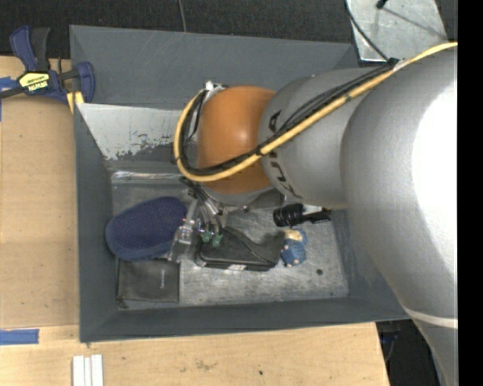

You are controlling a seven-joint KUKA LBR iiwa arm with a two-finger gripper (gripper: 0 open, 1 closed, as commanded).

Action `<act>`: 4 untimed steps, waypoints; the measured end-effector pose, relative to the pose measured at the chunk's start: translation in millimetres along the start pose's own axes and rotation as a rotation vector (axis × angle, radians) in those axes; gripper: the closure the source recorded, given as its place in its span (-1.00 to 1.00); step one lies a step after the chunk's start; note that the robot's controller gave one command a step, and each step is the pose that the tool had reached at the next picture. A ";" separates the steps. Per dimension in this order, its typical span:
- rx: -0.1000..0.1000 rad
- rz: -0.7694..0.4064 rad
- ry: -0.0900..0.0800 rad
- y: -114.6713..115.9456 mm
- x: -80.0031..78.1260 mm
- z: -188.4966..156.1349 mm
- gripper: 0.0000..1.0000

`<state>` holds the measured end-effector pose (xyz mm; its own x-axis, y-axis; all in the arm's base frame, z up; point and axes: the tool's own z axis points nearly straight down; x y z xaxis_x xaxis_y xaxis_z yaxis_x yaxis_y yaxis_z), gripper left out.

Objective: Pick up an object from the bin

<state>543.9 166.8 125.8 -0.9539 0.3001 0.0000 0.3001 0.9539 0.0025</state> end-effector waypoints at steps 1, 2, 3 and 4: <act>0.001 0.197 0.000 -34.0 -78.9 48.8 -1.00; -0.003 0.085 -0.005 27.4 -27.0 -3.1 -1.00; 0.003 0.305 0.009 26.7 -61.0 46.6 -1.00; 0.001 0.297 0.004 27.1 -60.7 46.3 -1.00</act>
Offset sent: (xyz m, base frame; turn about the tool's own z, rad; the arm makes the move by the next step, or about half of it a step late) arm 0.0633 -0.0552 -0.0514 0.1973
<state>610.0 174.5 79.6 -0.8241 0.5664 0.0042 0.5664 0.8241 0.0011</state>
